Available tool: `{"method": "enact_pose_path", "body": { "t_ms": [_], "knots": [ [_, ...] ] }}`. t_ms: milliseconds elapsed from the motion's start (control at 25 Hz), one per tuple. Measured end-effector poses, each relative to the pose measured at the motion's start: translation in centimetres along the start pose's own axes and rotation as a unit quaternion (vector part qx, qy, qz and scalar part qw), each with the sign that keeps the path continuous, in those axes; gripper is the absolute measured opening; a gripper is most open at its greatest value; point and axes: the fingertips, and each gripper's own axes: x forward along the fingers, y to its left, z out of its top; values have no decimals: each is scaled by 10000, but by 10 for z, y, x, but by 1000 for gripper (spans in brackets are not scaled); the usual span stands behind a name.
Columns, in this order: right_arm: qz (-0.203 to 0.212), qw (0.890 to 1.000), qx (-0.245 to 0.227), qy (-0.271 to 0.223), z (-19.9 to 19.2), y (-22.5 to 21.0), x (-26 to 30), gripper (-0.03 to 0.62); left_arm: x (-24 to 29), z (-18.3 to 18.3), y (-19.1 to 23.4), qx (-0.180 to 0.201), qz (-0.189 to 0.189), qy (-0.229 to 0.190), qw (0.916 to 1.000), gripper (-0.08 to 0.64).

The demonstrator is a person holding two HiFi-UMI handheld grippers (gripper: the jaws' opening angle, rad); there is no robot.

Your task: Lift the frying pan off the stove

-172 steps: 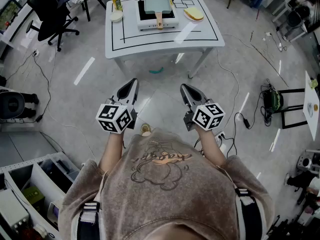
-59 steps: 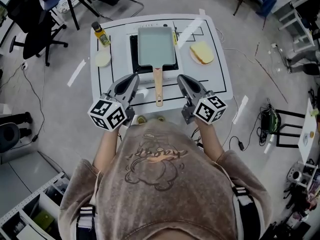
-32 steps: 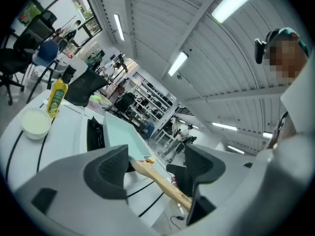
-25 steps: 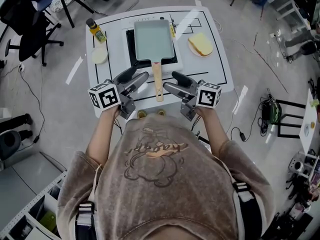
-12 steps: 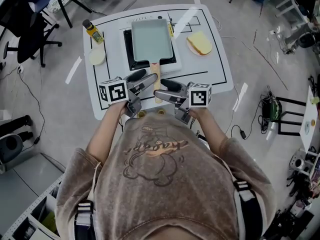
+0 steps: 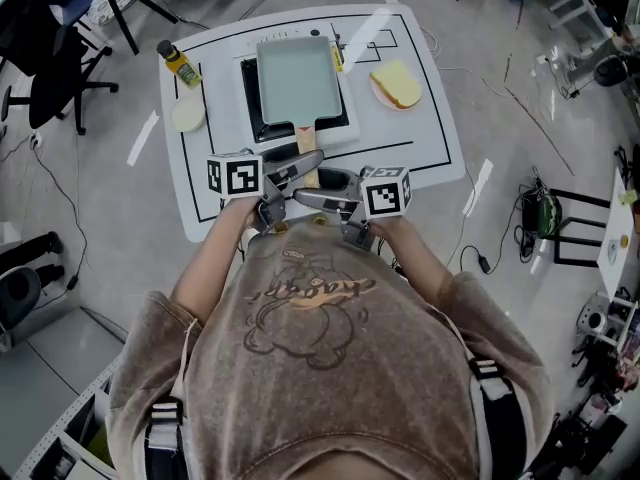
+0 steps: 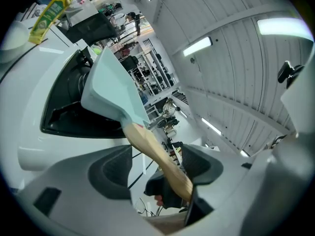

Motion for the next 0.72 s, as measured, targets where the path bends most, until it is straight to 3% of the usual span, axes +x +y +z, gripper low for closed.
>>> {"method": "enact_pose_path", "body": {
  "t_ms": [320,440,720],
  "knots": [
    [86,9997,242,-50,-4,-2,0,280,6,-5,-4,-312,-201,149,9992,254],
    [203,9994,285,-9,-5,0,0,198,8,-7,-3,-420,-236,261,9985,229],
    [207,9992,332,-111,-3,-2,1,199,8,-7,-2,-846,-350,166,9957,199]
  ]
}}
